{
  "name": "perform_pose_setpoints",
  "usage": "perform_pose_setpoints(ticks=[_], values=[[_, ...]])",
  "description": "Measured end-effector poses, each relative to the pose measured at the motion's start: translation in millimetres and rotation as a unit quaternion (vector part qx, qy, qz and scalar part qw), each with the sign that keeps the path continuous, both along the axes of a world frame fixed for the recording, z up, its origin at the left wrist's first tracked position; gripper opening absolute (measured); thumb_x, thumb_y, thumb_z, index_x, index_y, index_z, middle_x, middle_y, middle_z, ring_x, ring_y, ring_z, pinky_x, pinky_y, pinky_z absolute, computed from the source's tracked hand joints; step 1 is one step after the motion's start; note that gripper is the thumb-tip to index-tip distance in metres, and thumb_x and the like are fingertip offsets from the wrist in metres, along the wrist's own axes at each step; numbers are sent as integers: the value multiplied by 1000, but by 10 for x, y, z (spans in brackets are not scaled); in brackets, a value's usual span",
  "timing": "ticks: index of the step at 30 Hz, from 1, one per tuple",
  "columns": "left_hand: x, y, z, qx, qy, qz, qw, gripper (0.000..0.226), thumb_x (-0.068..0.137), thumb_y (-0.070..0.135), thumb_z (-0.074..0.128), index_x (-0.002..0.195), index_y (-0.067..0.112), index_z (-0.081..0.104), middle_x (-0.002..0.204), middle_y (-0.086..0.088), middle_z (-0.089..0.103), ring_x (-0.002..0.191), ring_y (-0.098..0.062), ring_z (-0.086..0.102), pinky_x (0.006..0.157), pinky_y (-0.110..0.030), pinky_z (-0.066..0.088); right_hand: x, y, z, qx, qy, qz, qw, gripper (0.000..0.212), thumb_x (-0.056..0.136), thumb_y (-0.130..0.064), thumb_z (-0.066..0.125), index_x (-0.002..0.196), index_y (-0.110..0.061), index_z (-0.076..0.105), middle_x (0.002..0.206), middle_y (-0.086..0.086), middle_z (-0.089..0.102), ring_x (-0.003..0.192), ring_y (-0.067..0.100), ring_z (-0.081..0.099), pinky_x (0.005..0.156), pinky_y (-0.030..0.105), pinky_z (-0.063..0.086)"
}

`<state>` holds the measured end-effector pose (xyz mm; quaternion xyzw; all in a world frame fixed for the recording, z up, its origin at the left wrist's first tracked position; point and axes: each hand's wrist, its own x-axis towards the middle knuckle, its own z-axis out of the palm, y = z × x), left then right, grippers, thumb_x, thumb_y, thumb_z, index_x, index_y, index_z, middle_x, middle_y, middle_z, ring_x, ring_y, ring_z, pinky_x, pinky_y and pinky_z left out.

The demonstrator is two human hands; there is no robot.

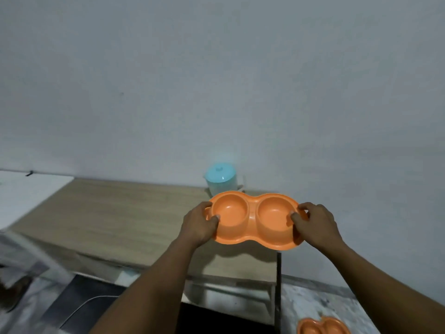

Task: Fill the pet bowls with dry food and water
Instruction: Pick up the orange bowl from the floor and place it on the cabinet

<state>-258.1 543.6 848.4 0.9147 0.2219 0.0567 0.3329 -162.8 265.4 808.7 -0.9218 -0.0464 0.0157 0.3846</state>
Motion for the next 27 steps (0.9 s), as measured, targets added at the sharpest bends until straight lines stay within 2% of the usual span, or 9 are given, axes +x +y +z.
perform_pose_setpoints(ticks=[10,16,21,24,27], values=[[-309,949,-289,-35,48,42,997,57,89,36,64,142,24,46,143,-10,51,127,-31,50,103,-37,42,-34,1076,-361,-29,36,48,998,46,92,-41,59,128,-13,62,121,16,61,108,33,60,91,43,51],[-131,1162,-541,-55,96,50,993,63,88,35,65,145,23,41,145,-11,46,129,-32,48,104,-42,42,165,1384,-624,-54,72,49,995,46,94,-40,58,130,-12,61,125,17,60,108,34,60,91,43,49],[151,1382,-744,-45,118,20,992,61,88,34,66,143,21,43,145,-10,49,129,-29,48,103,-37,38,326,1610,-814,-74,89,23,993,46,95,-38,57,132,-10,59,126,18,58,108,35,60,87,40,47],[289,1586,-878,-56,125,-18,990,72,75,47,61,141,21,46,141,-9,54,126,-29,52,100,-34,40,376,1780,-941,-84,95,-6,992,46,96,-37,57,133,-11,58,128,19,58,111,36,59,87,40,47],[466,1861,-1054,-58,127,-49,989,80,65,50,53,139,22,49,136,-10,59,123,-30,55,95,-32,42,407,1969,-1079,-91,105,-40,989,45,96,-36,57,134,-11,58,126,19,59,110,36,60,88,42,49]])
